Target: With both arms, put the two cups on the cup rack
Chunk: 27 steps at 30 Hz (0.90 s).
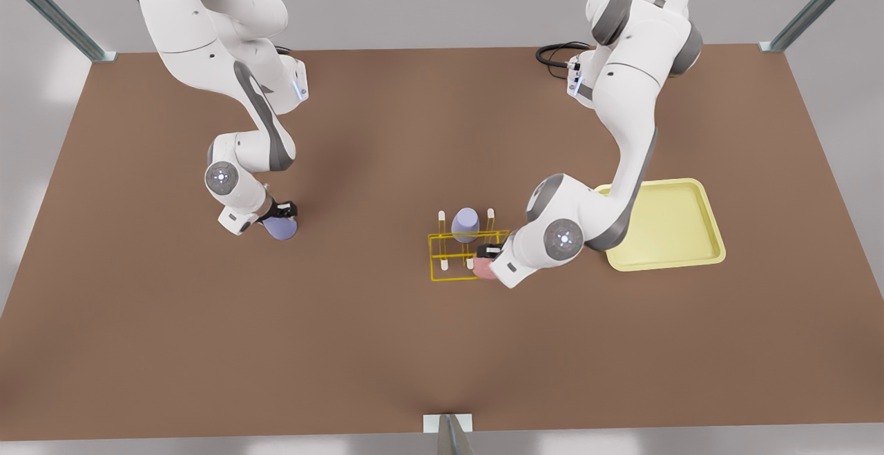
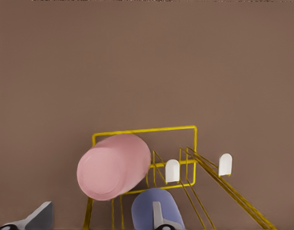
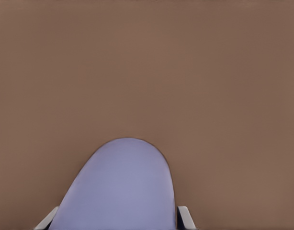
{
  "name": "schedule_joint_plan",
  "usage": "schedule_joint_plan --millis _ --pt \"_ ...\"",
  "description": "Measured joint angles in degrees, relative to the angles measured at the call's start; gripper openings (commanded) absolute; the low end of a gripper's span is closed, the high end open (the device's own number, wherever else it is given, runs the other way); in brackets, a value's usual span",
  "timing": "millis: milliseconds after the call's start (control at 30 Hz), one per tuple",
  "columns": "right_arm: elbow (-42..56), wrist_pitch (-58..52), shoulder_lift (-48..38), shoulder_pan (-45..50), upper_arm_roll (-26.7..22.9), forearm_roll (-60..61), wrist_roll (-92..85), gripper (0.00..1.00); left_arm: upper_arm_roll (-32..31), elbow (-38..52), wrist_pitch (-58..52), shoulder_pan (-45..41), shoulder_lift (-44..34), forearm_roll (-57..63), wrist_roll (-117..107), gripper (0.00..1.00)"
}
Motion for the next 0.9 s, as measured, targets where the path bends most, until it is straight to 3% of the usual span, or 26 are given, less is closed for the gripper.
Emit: schedule_joint_plan --millis 200,267,333,633,900 --pt "0.5 0.1 0.0 0.0 0.0 0.3 -0.2 0.83 1.3 7.5 -8.2 10.2 -8.8 8.0 -1.1 1.0" --pt "0.8 0.1 0.1 0.0 0.0 0.3 -0.3 0.83 5.9 -10.4 -9.5 9.3 -23.4 9.6 0.7 1.0" --pt "0.9 0.1 0.2 0.0 0.1 0.3 -0.3 0.83 7.5 -15.4 -11.3 8.8 -27.1 10.0 2.3 1.0" --pt "5.0 -0.5 -2.2 0.4 0.9 0.2 -0.7 0.84 8.0 -15.0 -14.0 10.2 -25.9 8.2 7.6 1.0" --pt "18.8 0.3 1.4 4.6 5.0 1.8 -1.0 0.84 7.1 -11.1 -18.1 10.2 -26.1 7.9 10.5 1.0"
